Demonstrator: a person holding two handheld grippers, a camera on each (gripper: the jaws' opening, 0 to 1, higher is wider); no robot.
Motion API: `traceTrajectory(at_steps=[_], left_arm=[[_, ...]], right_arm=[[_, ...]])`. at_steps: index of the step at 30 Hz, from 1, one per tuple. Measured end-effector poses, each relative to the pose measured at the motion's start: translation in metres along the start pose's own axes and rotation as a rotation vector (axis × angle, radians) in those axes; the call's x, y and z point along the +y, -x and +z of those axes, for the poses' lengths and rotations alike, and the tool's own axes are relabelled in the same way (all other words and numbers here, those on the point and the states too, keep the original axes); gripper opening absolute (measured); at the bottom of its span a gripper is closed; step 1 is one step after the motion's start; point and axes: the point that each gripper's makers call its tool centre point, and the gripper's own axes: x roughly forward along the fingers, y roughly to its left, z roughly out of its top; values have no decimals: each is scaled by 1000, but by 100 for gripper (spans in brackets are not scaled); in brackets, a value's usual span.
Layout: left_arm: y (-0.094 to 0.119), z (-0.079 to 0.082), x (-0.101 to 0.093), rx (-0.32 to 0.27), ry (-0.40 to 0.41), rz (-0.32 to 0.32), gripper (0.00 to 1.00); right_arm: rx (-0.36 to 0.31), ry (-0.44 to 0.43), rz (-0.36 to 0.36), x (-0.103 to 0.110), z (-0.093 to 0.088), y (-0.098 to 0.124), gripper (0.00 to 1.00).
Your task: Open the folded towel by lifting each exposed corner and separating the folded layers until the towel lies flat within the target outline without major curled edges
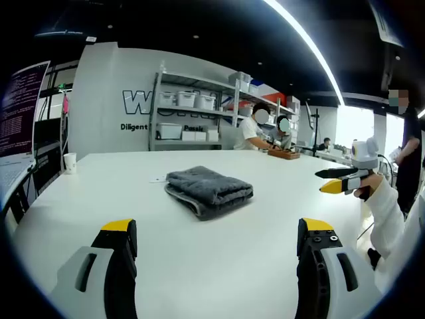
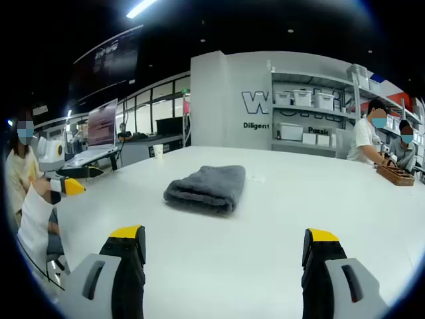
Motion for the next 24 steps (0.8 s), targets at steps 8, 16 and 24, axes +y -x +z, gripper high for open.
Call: traceTrajectory(at_steps=[8,16,24], left_arm=[[2,-1,-3,5,-3,1,100],[4,-3,-4,12,-6,7,100],[4,-5,-1,21,-11,21,100]], right_arm=[[-3,-1,2,0,0,2,100],[5,10,4,-1,0,2,100],[13,36,8,-3,4,-3,100]])
